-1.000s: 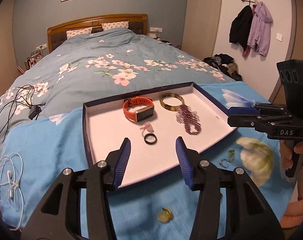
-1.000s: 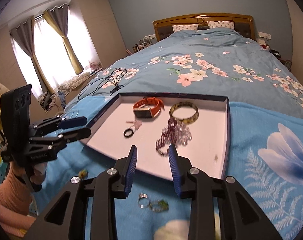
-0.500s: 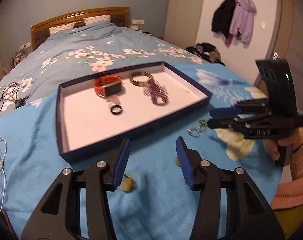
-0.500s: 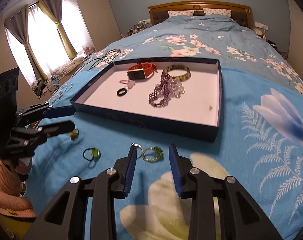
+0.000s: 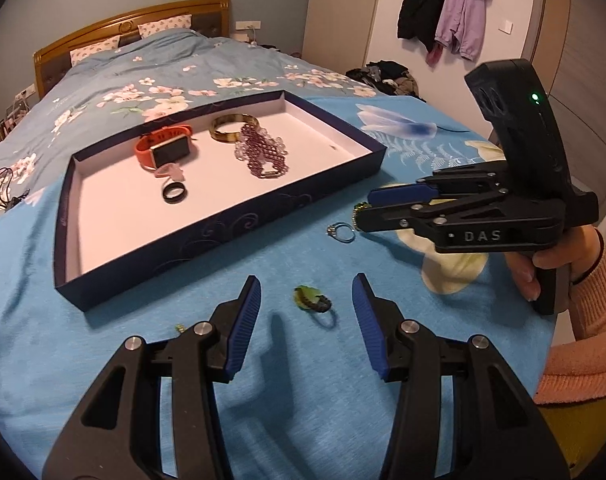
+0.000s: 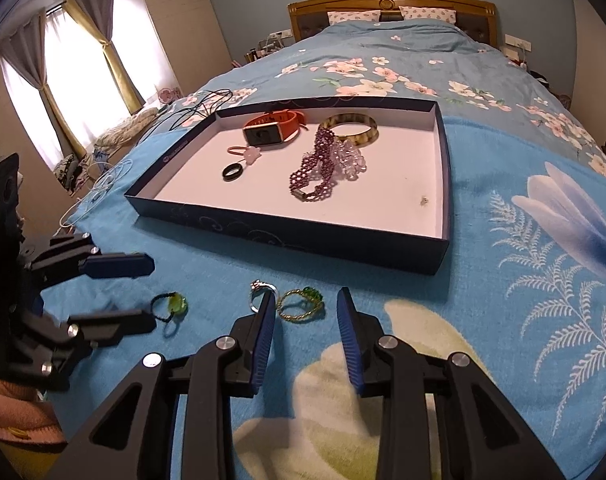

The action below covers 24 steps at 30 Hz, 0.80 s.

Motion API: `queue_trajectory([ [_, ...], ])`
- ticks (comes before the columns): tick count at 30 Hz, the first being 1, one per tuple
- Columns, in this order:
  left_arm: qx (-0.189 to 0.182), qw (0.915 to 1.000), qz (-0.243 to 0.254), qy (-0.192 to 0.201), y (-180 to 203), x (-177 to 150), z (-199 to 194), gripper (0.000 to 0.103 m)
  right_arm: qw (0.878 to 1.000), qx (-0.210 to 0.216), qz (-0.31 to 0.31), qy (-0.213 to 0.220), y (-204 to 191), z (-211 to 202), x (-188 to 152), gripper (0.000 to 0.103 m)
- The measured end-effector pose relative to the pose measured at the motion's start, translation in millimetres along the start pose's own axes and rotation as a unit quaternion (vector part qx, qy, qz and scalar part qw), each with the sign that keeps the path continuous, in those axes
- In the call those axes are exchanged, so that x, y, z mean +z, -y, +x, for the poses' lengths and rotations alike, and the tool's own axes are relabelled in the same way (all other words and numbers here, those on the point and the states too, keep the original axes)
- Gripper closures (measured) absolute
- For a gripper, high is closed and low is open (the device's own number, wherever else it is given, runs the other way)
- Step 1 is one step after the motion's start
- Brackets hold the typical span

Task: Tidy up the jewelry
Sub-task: 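Grasp the green stone ring with the left tool while the right tool grasps the gold ring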

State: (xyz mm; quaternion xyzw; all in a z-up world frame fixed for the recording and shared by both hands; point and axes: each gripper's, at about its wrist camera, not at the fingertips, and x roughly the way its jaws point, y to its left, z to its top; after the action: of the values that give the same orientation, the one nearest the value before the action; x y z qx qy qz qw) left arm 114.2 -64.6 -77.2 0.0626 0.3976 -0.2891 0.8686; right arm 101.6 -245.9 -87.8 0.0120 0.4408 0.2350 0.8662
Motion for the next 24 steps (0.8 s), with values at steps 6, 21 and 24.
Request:
queue_trajectory([
  [6, -0.007, 0.9998, -0.001, -0.017, 2.5, 2.4, 14.3, 0.06, 1.0, -0.003, 0.005, -0.002, 3.5, 2.3, 2.0, 0.091],
  [21, -0.003, 0.9993, -0.015, -0.034, -4.5, -0.3, 22.8, 0.082, 1.0, -0.008, 0.0, 0.01, 2.7, -5.2, -1.0, 0.098],
  [24, 0.003, 0.9994, -0.012, -0.033, -3.7, -0.3, 22.3, 0.083, 1.0, -0.004, 0.0, 0.015, 1.4, -8.6, -2.6, 0.098],
])
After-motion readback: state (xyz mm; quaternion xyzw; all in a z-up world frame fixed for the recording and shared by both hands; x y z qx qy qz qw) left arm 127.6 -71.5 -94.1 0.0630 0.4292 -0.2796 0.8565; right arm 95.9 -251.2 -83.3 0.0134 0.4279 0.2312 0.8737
